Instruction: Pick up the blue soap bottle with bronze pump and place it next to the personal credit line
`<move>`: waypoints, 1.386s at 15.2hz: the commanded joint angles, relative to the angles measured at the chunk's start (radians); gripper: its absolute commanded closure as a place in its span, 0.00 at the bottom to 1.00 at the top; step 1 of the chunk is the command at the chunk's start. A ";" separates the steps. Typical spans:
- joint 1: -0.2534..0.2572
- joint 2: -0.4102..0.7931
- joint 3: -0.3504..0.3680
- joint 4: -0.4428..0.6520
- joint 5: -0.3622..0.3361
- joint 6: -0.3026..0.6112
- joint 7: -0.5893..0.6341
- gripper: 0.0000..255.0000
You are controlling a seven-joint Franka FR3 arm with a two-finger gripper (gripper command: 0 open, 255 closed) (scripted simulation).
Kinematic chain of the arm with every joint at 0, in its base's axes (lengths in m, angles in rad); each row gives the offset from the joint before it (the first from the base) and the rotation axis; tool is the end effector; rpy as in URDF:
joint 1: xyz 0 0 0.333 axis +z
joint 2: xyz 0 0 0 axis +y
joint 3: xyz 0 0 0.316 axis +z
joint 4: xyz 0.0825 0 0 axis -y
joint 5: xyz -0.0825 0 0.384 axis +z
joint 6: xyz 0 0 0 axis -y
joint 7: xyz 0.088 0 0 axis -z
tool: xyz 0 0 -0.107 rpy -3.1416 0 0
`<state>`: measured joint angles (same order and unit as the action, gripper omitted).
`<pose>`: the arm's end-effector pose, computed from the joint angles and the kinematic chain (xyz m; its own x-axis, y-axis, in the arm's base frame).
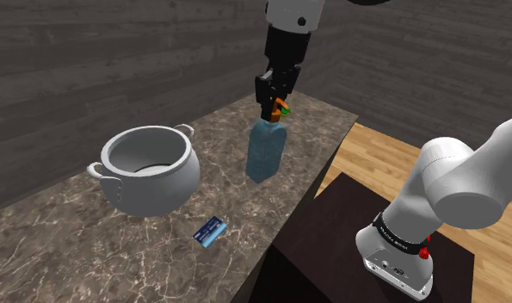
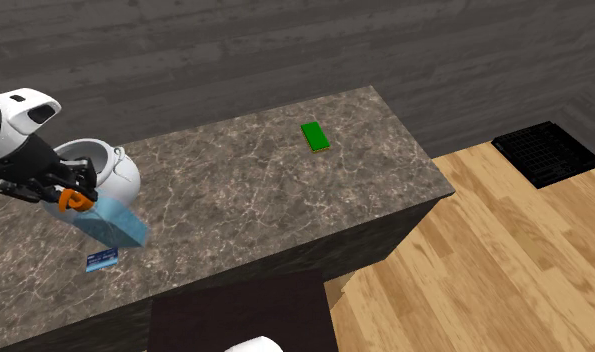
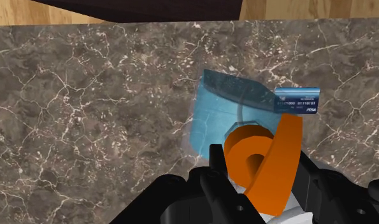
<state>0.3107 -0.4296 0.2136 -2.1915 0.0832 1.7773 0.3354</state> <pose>0.3613 0.2304 0.5522 0.9882 0.1529 0.0094 0.1529 -0.9882 0.0040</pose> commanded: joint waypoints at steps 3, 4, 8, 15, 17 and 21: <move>0.001 -0.001 0.002 -0.056 0.002 0.056 -0.002 1.00; 0.001 0.000 0.003 -0.068 0.002 0.069 -0.002 1.00; 0.002 0.006 0.007 -0.117 0.004 0.124 -0.002 1.00; 0.004 0.026 0.014 -0.196 0.007 0.222 -0.001 1.00; 0.004 0.033 0.017 -0.216 0.007 0.250 0.000 1.00; 0.004 0.052 0.022 -0.255 0.007 0.308 0.001 1.00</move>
<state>0.3148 -0.3858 0.2327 -2.4372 0.0906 2.0665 0.3348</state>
